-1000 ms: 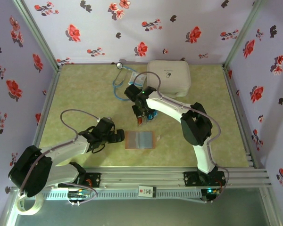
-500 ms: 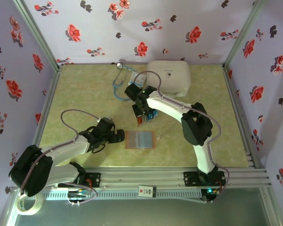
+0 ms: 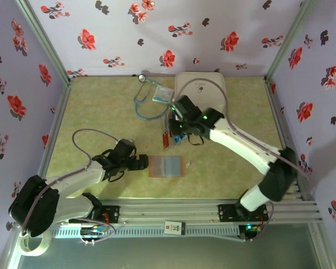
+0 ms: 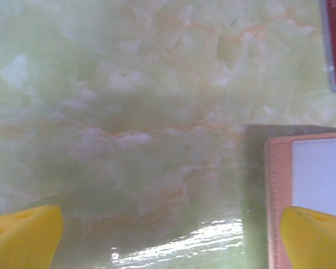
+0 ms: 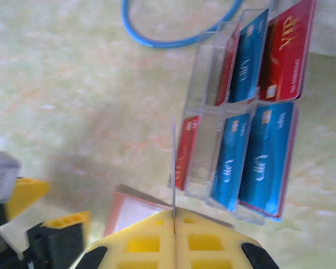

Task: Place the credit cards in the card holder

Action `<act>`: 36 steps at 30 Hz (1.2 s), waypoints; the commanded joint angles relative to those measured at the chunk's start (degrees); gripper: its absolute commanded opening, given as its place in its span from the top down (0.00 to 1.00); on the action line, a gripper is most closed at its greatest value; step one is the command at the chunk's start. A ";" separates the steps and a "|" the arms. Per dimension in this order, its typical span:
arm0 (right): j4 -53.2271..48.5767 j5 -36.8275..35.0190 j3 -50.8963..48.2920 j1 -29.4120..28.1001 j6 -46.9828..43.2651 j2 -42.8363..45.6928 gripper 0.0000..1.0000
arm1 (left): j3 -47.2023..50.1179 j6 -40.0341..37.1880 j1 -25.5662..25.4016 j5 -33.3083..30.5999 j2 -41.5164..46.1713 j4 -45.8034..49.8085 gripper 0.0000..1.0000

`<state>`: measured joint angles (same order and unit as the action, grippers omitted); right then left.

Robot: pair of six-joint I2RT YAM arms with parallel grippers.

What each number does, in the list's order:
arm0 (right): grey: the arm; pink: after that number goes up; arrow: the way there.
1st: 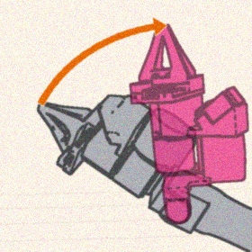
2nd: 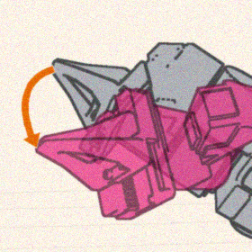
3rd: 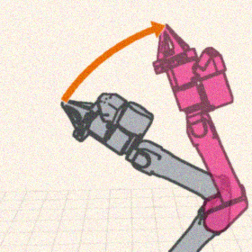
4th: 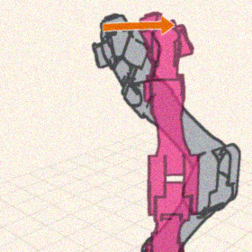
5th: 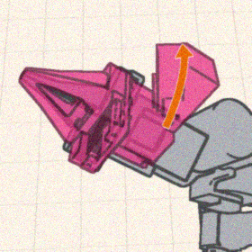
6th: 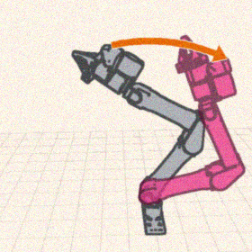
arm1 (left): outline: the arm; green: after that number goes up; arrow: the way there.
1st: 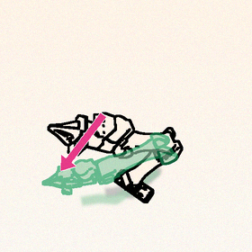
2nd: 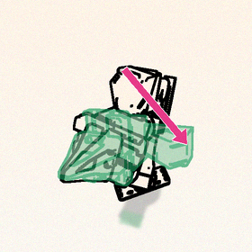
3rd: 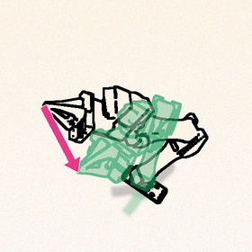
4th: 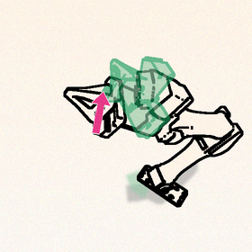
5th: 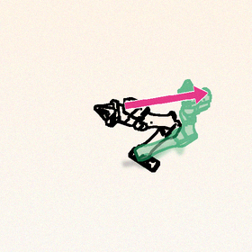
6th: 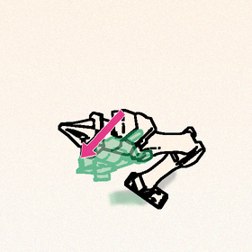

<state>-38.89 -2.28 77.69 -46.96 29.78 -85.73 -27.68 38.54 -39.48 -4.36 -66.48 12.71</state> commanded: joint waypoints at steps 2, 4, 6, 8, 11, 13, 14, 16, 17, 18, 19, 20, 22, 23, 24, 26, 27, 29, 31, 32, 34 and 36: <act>18.56 7.28 -16.65 0.29 8.64 8.28 1.00 | -2.59 -1.89 -1.08 1.44 2.05 2.77 0.00; 27.11 8.98 -25.26 0.31 12.24 12.92 1.00 | -3.44 -1.84 -2.12 1.00 1.93 3.89 0.00; 33.77 10.01 -32.12 0.30 15.38 16.30 1.00 | -4.35 -2.06 -3.40 -0.38 1.27 5.41 0.00; 40.38 10.83 -38.75 0.29 18.25 18.83 1.00 | -5.31 -2.16 -4.97 -2.25 0.34 6.95 0.00; 50.47 12.12 -47.10 0.21 21.99 20.92 1.00 | -6.73 -1.91 -7.25 -5.49 -1.28 9.32 0.00; 55.33 13.30 -50.89 0.19 23.19 21.17 1.00 | -7.78 -1.80 -8.65 -8.02 -2.38 10.90 0.00; 57.05 13.68 -52.49 0.12 23.64 21.24 1.00 | -8.21 -1.60 -9.15 -8.89 -2.90 11.46 0.00; 61.76 14.14 -55.80 -0.18 24.69 21.49 1.00 | -9.01 -1.44 -10.18 -10.40 -4.07 12.11 0.00; 63.20 14.13 -57.03 -0.49 25.03 21.58 1.00 | -9.34 -1.37 -10.51 -10.80 -4.65 12.16 0.00; 64.32 14.00 -58.28 -0.74 25.25 21.79 1.00 | -9.69 -1.37 -10.89 -11.28 -5.27 12.34 0.00; 65.48 13.66 -59.39 -1.11 25.68 22.03 1.00 | -10.13 -1.28 -11.30 -11.61 -5.86 12.52 0.00; 66.22 13.16 -60.31 -1.49 25.76 22.34 1.00 | -10.45 -1.41 -11.47 -11.79 -6.39 12.60 0.00; 67.18 11.66 -62.19 -2.31 25.77 23.47 1.00 | -11.08 -1.63 -12.10 -12.35 -7.20 12.54 0.00; 66.96 10.96 -62.79 -2.58 25.77 23.96 1.00 | -11.23 -1.64 -12.27 -12.50 -7.48 12.30 0.00; 66.53 10.47 -63.16 -2.74 25.77 24.47 1.00 | -11.42 -1.66 -12.45 -12.73 -7.82 12.02 0.00; 66.03 9.94 -63.69 -3.15 25.79 25.04 1.00 | -11.61 -1.78 -12.59 -12.75 -8.55 11.42 0.00; 65.84 9.84 -63.86 -3.36 25.84 25.09 1.00 | -11.72 -1.89 -12.72 -12.76 -8.88 11.05 0.01; 65.72 9.48 -63.93 -3.81 25.70 25.07 1.00 | -12.08 -2.24 -12.99 -12.76 -9.45 10.61 0.00; 65.79 9.13 -64.05 -4.04 25.46 24.78 1.00 | -12.24 -2.52 -13.16 -12.77 -10.02 10.10 0.00; 65.88 9.05 -64.06 -4.09 25.43 24.55 1.00 | -12.21 -2.51 -13.25 -12.71 -10.25 9.80 0.00; 66.37 9.14 -64.20 -4.27 25.48 23.93 1.00 | -11.98 -2.47 -13.34 -12.76 -10.92 9.05 0.00; 66.99 9.21 -64.09 -4.35 25.60 23.51 1.00 | -11.80 -2.25 -13.42 -12.72 -11.61 8.59 0.00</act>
<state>25.87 8.54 14.17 -50.76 54.70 -61.78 -38.28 37.08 -52.29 -15.51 -77.21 22.39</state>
